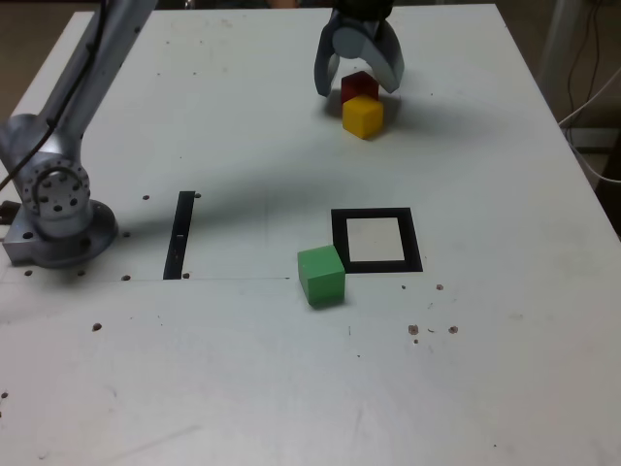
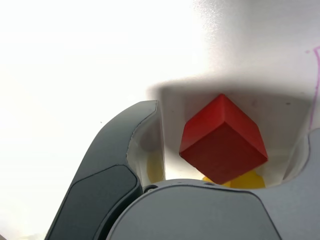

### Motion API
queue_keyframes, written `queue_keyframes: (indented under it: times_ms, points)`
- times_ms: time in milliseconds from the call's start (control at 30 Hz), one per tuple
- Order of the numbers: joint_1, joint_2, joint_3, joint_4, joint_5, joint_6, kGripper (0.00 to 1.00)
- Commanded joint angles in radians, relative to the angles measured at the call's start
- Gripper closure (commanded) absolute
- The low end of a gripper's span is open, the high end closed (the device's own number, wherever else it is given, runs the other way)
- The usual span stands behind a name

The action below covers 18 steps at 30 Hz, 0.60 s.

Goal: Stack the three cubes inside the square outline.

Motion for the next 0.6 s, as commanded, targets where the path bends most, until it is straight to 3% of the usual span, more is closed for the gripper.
queue_keyframes:
  times_ms: [0, 167, 433, 567]
  points:
    - [0.001, 0.009, 0.004, -0.003, 0.002, -0.008, 0.14]
    - [-0.003, 0.012, 0.008, -0.005, 0.004, -0.025, 0.22]
    - [-0.015, 0.012, 0.008, -0.023, 0.015, -0.056, 0.51]
    - [-0.017, 0.012, 0.008, -0.029, 0.016, -0.055, 0.59]
